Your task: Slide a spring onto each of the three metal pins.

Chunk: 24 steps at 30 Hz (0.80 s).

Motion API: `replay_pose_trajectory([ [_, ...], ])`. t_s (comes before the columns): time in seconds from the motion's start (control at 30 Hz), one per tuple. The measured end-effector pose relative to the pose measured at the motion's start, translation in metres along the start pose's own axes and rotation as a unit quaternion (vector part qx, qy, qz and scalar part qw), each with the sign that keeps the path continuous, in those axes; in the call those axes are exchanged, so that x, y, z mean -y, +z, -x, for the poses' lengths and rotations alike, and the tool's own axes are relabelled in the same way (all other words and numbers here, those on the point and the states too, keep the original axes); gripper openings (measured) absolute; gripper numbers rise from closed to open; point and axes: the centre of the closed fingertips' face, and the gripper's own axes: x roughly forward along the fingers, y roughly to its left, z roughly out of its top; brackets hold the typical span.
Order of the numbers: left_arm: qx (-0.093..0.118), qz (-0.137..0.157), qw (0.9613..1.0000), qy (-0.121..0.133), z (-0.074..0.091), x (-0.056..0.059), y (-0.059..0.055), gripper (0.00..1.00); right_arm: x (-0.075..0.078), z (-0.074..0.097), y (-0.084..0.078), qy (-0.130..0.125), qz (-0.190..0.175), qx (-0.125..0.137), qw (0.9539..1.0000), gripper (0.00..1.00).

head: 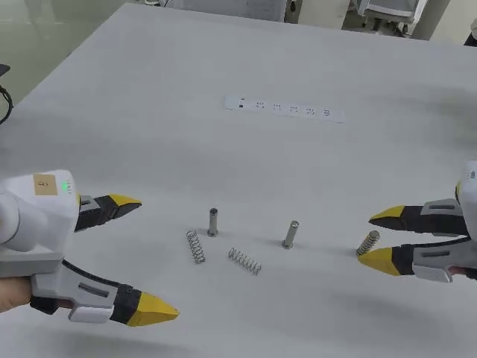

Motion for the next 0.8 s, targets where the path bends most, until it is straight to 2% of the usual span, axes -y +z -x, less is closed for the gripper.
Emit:
replay_pose_trajectory([
  [0.23, 0.007, 0.005, 1.0000, 0.004, 0.002, -0.003, 0.003, 0.98, -0.008, 0.004, -0.005, 0.003, -0.031, 0.024, 0.9992, 0.35],
  [0.43, 0.013, 0.009, 0.9999, 0.003, 0.002, -0.003, 0.006, 0.98, -0.007, 0.005, -0.015, -0.002, -0.065, 0.031, 0.9974, 0.35],
  [0.67, 0.015, 0.010, 0.9998, 0.000, 0.001, 0.000, 0.007, 0.98, -0.006, 0.004, -0.020, -0.007, -0.083, 0.033, 0.9960, 0.35],
  [0.8, 0.014, 0.010, 0.9999, 0.002, 0.001, -0.001, 0.007, 0.98, -0.010, 0.003, -0.018, 0.001, -0.075, 0.031, 0.9967, 0.36],
])
